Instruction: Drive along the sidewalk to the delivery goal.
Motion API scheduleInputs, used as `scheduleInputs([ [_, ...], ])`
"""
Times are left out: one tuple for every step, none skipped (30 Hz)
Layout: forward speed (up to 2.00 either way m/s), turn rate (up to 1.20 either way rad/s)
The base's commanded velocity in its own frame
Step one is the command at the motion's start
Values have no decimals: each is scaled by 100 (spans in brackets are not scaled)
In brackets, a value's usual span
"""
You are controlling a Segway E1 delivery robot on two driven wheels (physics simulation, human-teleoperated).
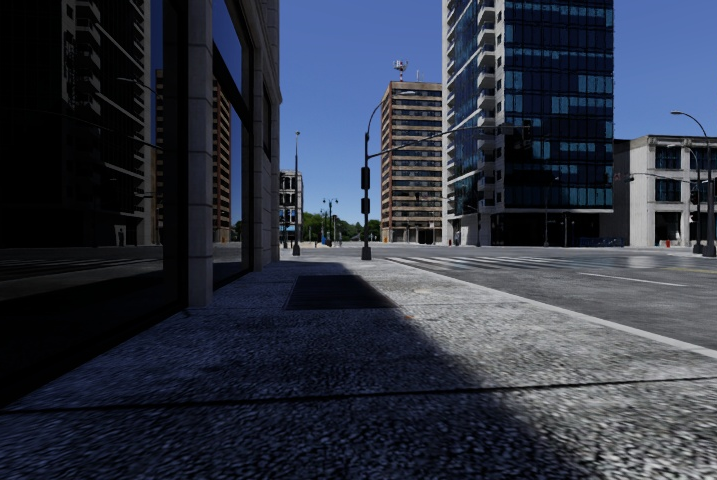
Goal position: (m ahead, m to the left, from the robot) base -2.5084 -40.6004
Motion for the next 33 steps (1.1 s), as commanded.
scheduleInputs([
  [0,0],
  [0,0],
  [0,0],
  [0,0],
  [0,0],
  [0,0],
  [0,0],
  [0,0],
  [0,0],
  [0,0],
  [0,0],
  [0,0],
  [0,0],
  [0,0],
  [0,0],
  [0,0],
  [0,0],
  [0,0],
  [0,0],
  [0,0],
  [0,0],
  [0,0],
  [0,0],
  [0,0],
  [0,0],
  [0,0],
  [0,0],
  [0,0],
  [0,0],
  [0,0],
  [0,2],
  [0,7],
  [0,11],
])
